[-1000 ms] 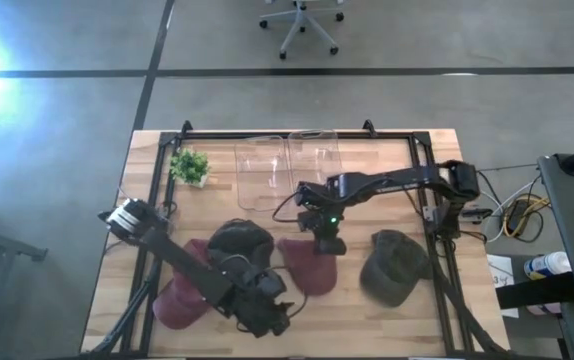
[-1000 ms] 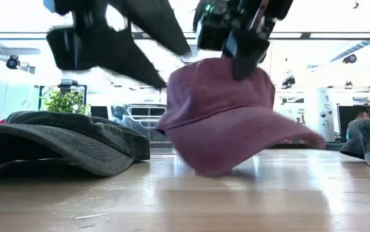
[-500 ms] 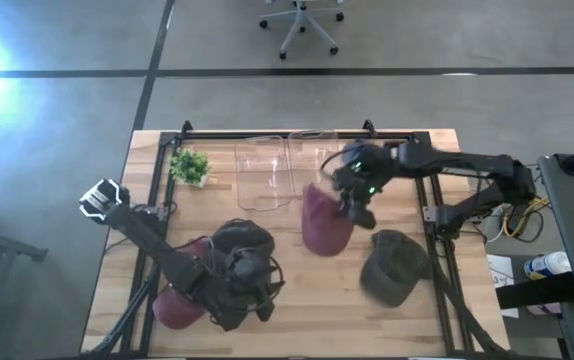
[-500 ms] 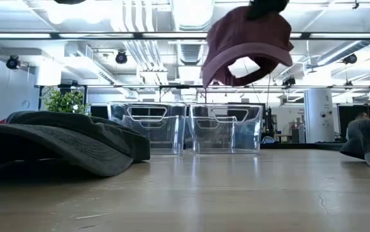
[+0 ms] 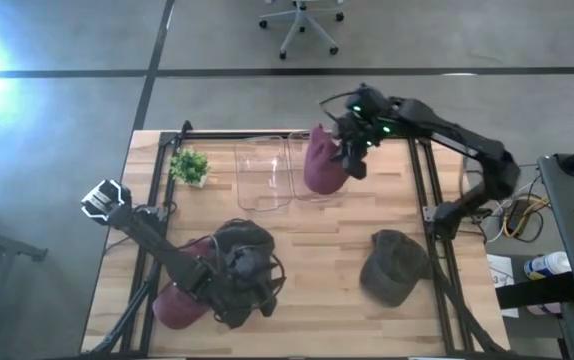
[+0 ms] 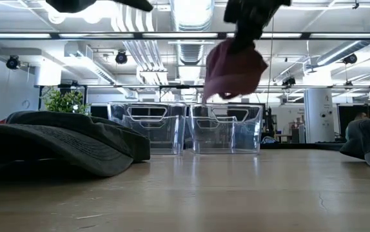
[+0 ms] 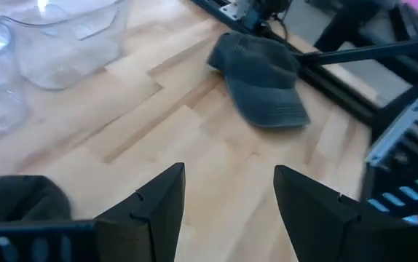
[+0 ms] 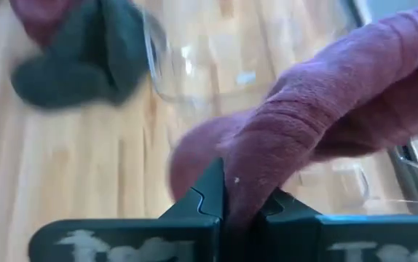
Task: Pick & Place hat
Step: Put the right red cap into the right transparent bin
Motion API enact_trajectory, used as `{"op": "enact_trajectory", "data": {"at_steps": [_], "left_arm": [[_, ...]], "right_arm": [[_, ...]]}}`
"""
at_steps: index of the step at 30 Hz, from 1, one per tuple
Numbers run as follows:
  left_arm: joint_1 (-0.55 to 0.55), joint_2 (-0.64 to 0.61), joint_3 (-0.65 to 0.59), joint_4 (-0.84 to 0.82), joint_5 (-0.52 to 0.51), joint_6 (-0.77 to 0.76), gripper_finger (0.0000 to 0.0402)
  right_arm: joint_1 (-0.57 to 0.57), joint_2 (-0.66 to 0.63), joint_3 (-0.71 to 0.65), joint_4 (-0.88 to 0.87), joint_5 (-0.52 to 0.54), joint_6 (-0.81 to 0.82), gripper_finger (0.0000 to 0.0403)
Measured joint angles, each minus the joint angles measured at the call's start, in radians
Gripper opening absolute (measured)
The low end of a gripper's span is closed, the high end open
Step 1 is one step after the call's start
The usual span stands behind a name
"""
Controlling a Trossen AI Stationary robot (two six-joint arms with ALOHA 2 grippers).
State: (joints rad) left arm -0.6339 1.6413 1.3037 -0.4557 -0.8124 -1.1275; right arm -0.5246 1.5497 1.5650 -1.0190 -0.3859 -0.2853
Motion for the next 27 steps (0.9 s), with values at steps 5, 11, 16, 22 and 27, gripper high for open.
{"op": "enact_trajectory", "data": {"at_steps": [5, 11, 16, 22, 27], "left_arm": [[0.037, -0.004, 0.0, -0.169, -0.078, -0.12, 0.0206], [0.073, -0.026, 0.0, -0.305, -0.08, -0.149, 0.0206], [0.116, -0.056, 0.0, -0.346, -0.078, -0.026, 0.0206], [0.208, -0.115, 0.0, -0.355, 0.033, 0.154, 0.0206], [0.297, -0.181, 0.0, -0.349, 0.089, 0.279, 0.0206]], "right_arm": [[-0.023, 0.225, 0.172, -0.189, -0.015, -0.126, 0.0009], [-0.039, 0.413, 0.366, -0.234, -0.092, -0.129, 0.0008], [-0.039, 0.536, 0.529, -0.313, -0.097, -0.113, 0.0008], [-0.039, 0.634, 0.604, -0.384, -0.128, -0.089, 0.0008], [-0.039, 0.647, 0.569, -0.396, -0.249, -0.115, 0.0008]]}}
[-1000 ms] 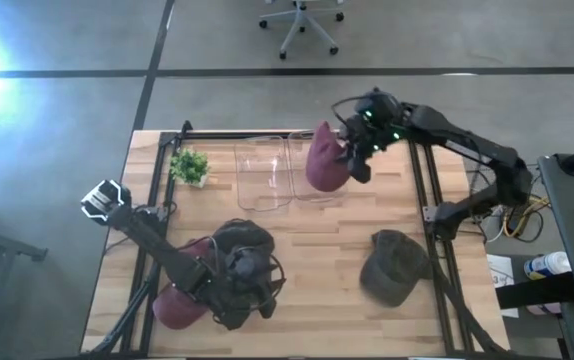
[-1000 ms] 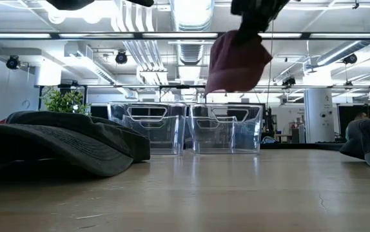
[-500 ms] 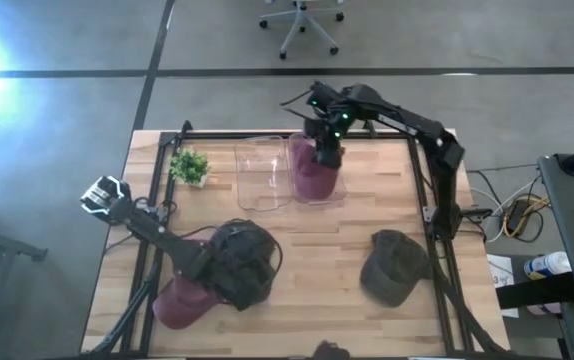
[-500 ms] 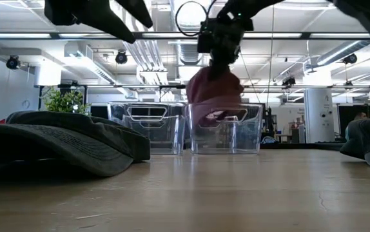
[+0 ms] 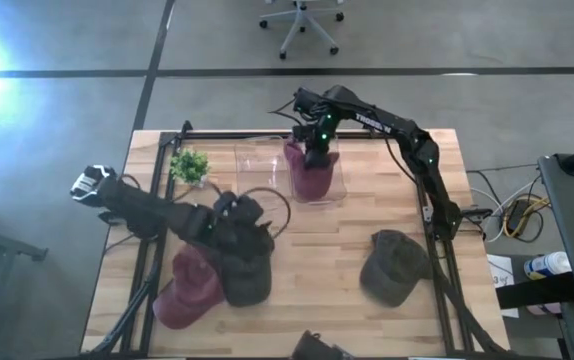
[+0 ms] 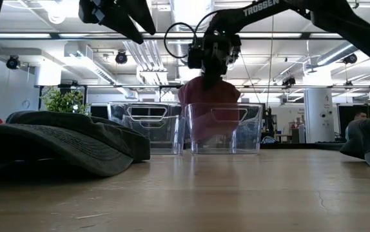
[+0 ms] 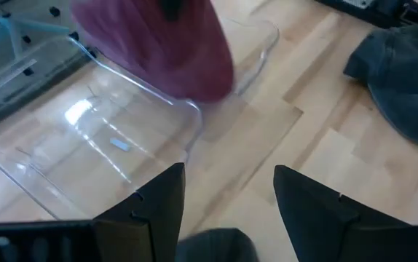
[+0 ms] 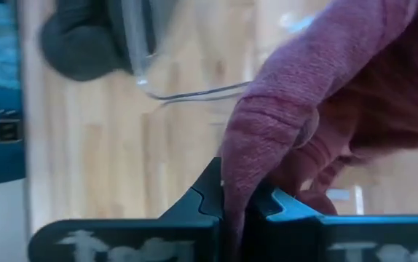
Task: Pick & Place hat
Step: Put the right red cap into the right transparent bin
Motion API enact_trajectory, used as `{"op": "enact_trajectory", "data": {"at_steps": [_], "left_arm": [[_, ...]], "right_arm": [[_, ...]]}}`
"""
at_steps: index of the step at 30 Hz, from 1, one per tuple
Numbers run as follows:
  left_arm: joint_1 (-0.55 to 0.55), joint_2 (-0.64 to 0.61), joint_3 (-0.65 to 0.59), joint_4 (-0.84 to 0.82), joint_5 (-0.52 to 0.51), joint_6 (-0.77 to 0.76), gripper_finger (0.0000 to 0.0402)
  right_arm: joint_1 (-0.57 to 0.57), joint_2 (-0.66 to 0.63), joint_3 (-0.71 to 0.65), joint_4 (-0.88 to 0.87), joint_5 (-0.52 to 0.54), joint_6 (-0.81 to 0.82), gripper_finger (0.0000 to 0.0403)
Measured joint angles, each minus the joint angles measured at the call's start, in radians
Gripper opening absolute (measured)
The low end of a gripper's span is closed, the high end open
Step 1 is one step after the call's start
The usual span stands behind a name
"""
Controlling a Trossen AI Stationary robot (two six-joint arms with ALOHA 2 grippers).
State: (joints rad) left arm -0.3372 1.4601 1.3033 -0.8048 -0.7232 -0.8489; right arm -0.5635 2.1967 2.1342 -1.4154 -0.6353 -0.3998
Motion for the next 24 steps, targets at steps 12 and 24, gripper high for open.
{"op": "enact_trajectory", "data": {"at_steps": [12, 24], "left_arm": [[0.127, -0.083, 0.0, 0.059, 0.026, 0.082, 0.0206], [0.152, -0.078, 0.0, 0.064, 0.026, 0.043, 0.0206]], "right_arm": [[-0.033, 0.011, -0.112, 0.113, -0.047, -0.182, 0.0008], [-0.089, 0.116, -0.114, 0.175, -0.043, -0.216, 0.0009]]}}
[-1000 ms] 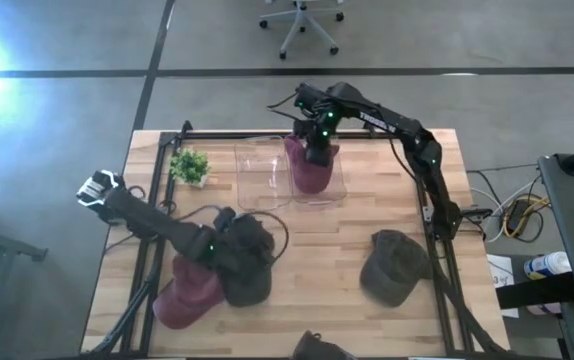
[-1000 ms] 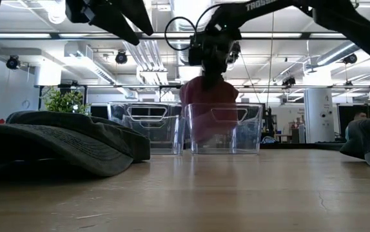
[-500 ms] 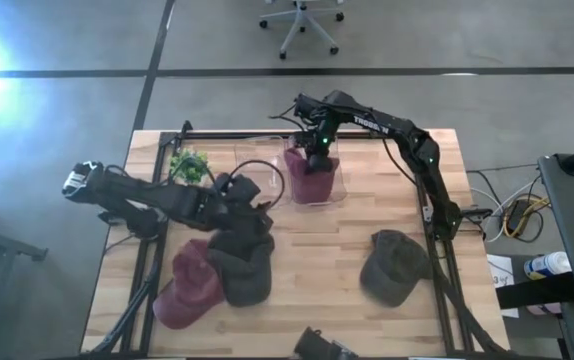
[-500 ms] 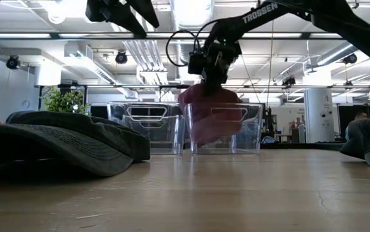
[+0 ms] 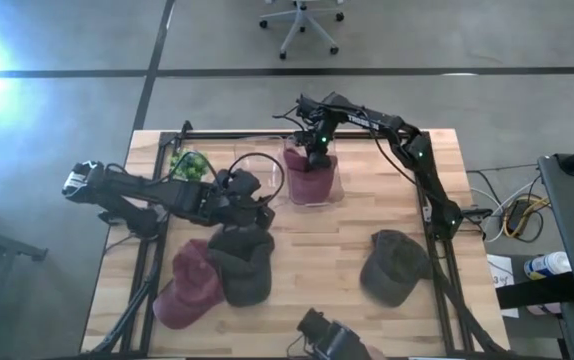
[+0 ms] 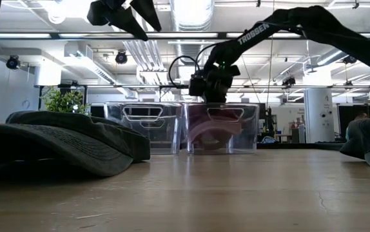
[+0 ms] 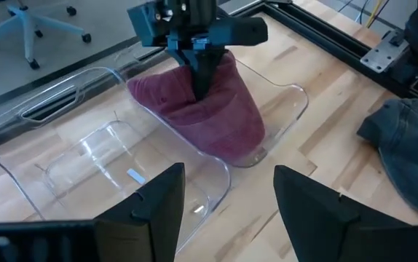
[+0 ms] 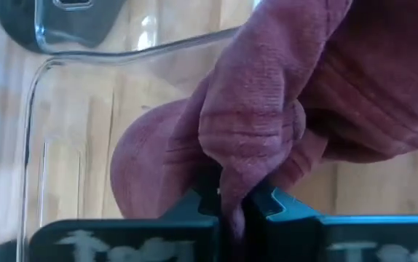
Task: Pick & Place hat
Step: Put the right red cap into the right transparent bin
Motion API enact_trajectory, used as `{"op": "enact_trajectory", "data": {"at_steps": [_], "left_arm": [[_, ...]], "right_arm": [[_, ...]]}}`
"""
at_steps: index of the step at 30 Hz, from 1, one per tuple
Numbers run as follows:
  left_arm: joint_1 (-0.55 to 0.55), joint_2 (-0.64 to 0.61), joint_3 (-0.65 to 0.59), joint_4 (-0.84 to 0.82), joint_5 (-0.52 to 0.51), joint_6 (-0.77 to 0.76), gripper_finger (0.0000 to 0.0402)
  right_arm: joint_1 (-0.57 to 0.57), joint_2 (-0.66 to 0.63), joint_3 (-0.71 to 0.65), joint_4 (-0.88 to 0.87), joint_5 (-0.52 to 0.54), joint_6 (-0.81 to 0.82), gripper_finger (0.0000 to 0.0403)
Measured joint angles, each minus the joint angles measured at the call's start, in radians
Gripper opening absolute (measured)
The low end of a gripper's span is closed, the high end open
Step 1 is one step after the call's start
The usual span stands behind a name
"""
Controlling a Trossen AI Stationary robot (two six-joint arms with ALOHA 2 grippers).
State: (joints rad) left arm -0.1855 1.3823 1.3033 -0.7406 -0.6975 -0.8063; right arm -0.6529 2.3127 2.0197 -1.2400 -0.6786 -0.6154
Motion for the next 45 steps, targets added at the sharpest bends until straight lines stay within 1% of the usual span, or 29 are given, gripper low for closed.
{"op": "enact_trajectory", "data": {"at_steps": [3, 5, 9, 13, 17, 25, 27, 33, 35, 39, 40, 41, 45], "left_arm": [[0.007, 0.001, 0.0, 0.0, 0.0, -0.007, 0.0206], [0.012, 0.001, 0.0, 0.0, 0.0, -0.008, 0.0206], [0.025, 0.001, 0.0, 0.0, 0.0, -0.007, 0.0206], [0.037, 0.001, 0.0, 0.0, 0.0, -0.002, 0.0206], [0.044, 0.001, 0.0, 0.0, 0.004, 0.001, 0.0206], [0.049, 0.002, 0.0, 0.0, 0.008, 0.024, 0.0206], [0.049, 0.002, 0.0, -0.001, 0.008, 0.025, 0.0206], [0.053, 0.002, 0.0, -0.001, 0.008, 0.047, 0.0206], [0.054, 0.002, -0.001, -0.001, 0.008, 0.051, 0.0206], [0.053, 0.002, -0.001, -0.001, 0.008, 0.052, 0.0206], [0.053, 0.002, -0.001, -0.001, 0.008, 0.052, 0.0206], [0.053, 0.002, -0.001, -0.001, 0.008, 0.052, 0.0206], [0.053, 0.002, -0.001, -0.001, 0.008, 0.052, 0.0206]], "right_arm": [[-0.002, 0.0, 0.0, 0.046, 0.002, 0.04, 0.0011], [-0.002, -0.002, 0.0, 0.052, 0.003, 0.064, 0.0021], [0.0, -0.004, 0.001, 0.08, 0.002, 0.099, 0.0064], [0.0, -0.004, 0.001, 0.082, 0.001, 0.095, 0.0111], [0.0, -0.012, 0.002, 0.083, 0.015, 0.11, 0.0144], [0.0, -0.046, 0.003, 0.075, 0.228, 0.126, 0.0203], [-0.003, -0.065, 0.003, 0.076, 0.249, 0.129, 0.022], [-0.002, -0.126, 0.002, 0.075, 0.268, 0.119, 0.027], [-0.001, -0.145, 0.003, 0.072, 0.314, 0.119, 0.0283], [-0.002, -0.172, 0.002, 0.07, 0.561, 0.141, 0.0295], [-0.006, -0.181, 0.002, 0.066, 0.607, 0.161, 0.0295], [-0.009, -0.19, 0.002, 0.058, 0.628, 0.181, 0.0295], [-0.023, -0.213, 0.002, -0.063, 0.631, 0.246, 0.0286]]}}
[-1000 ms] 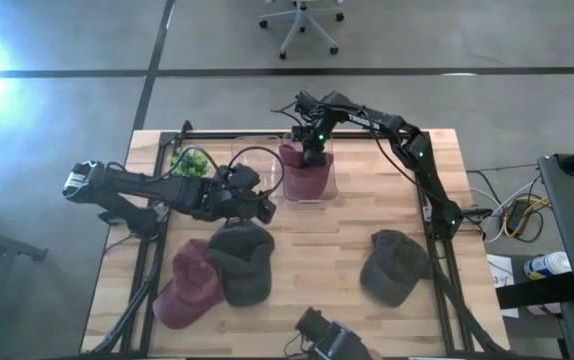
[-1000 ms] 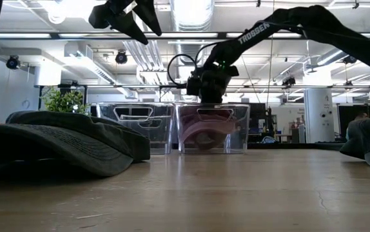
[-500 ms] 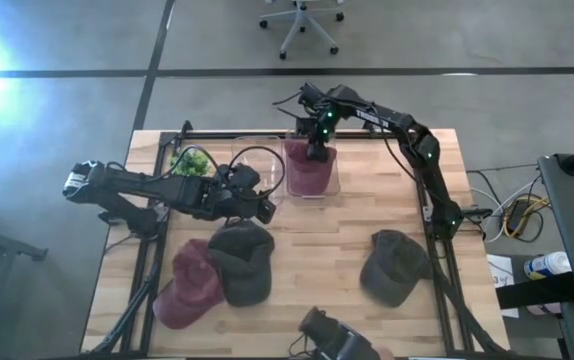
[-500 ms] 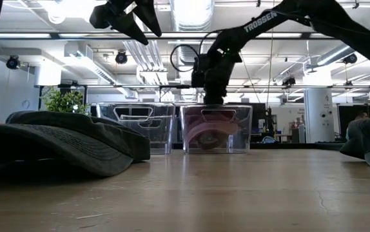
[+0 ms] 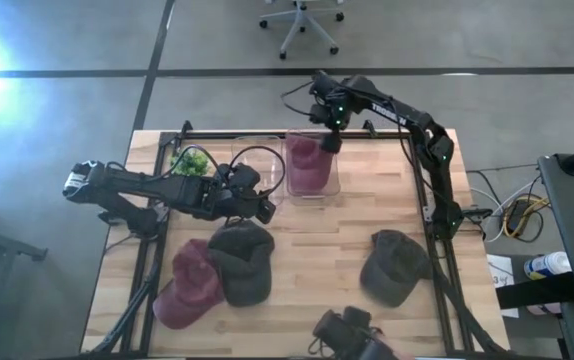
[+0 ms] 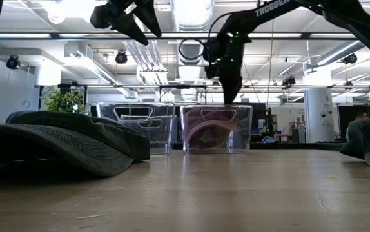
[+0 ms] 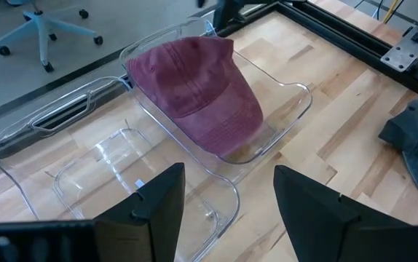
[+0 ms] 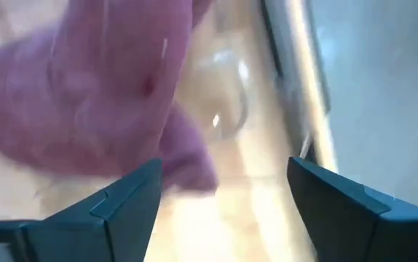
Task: Pick & Place hat
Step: Put the right red cap into the right transparent bin
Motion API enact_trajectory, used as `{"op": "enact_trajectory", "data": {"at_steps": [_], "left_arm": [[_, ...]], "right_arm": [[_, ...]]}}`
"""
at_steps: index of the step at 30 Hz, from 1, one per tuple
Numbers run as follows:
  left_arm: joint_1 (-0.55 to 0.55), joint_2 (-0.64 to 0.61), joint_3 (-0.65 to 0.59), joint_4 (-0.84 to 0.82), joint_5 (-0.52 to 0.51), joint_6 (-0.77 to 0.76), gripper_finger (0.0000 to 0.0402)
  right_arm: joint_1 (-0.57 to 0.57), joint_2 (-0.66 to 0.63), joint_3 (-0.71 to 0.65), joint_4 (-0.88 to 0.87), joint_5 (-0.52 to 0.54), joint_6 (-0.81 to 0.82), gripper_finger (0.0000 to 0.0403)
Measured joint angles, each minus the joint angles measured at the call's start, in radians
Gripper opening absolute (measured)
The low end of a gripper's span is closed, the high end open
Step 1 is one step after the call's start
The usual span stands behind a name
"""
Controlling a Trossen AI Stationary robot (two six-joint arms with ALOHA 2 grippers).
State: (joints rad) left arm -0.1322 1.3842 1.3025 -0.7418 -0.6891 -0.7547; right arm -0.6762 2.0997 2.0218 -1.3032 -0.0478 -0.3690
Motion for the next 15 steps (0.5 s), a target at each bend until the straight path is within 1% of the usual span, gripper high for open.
{"op": "enact_trajectory", "data": {"at_steps": [3, 8, 12, 15], "left_arm": [[0.0, 0.0, 0.0, 0.0, 0.0, 0.0, 0.0206], [0.0, 0.0, -0.006, 0.001, 0.0, 0.005, 0.0206], [0.0, 0.0, -0.028, 0.002, 0.0, 0.003, 0.0206], [0.0, 0.0, -0.046, 0.014, 0.001, -0.006, 0.0206]], "right_arm": [[0.001, -0.012, -0.022, -0.033, -0.004, 0.013, 0.0275], [-0.006, -0.025, -0.075, -0.019, 0.003, 0.016, 0.0253], [-0.008, -0.014, -0.16, 0.075, 0.002, -0.022, 0.0236], [-0.006, -0.014, -0.215, 0.195, 0.0, -0.037, 0.0227]]}}
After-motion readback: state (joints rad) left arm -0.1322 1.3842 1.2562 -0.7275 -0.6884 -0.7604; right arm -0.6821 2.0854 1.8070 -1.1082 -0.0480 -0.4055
